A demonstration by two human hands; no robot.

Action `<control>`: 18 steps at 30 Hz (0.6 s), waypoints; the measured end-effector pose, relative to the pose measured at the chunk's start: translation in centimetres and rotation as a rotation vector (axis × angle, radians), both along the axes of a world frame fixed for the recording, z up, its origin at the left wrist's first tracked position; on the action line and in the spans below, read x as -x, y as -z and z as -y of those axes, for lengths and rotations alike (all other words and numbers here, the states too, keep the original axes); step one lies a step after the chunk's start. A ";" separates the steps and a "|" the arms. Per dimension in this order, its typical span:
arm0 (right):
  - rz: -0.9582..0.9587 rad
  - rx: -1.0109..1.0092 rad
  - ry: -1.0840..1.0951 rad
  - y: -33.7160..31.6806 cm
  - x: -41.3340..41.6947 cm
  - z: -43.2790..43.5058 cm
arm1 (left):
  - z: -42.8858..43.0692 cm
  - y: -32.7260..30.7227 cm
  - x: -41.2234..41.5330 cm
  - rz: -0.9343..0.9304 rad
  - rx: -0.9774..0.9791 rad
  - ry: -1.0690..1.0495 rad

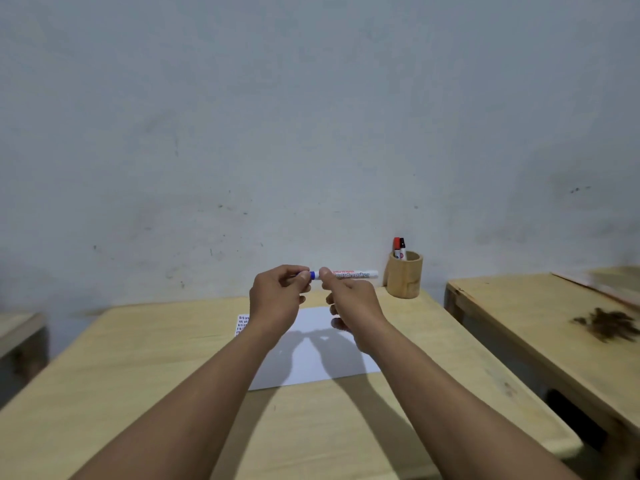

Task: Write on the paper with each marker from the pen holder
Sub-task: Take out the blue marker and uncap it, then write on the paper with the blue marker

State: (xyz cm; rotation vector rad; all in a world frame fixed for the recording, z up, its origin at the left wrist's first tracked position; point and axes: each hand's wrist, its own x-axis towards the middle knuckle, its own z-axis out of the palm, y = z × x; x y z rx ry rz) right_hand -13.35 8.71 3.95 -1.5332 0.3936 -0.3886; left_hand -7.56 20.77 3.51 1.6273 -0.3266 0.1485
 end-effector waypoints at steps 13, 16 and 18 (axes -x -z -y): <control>0.163 -0.487 -0.155 1.1 -1.5 -3.0 | -4.1 0.8 -0.5 0.048 -0.097 -0.011; 0.160 -0.360 -0.149 1.8 -1.8 -3.5 | -5.6 1.3 -1.4 0.028 -0.137 -0.046; 0.127 -0.277 -0.145 2.3 -1.9 -3.9 | -6.8 1.6 -1.9 0.026 -0.193 -0.086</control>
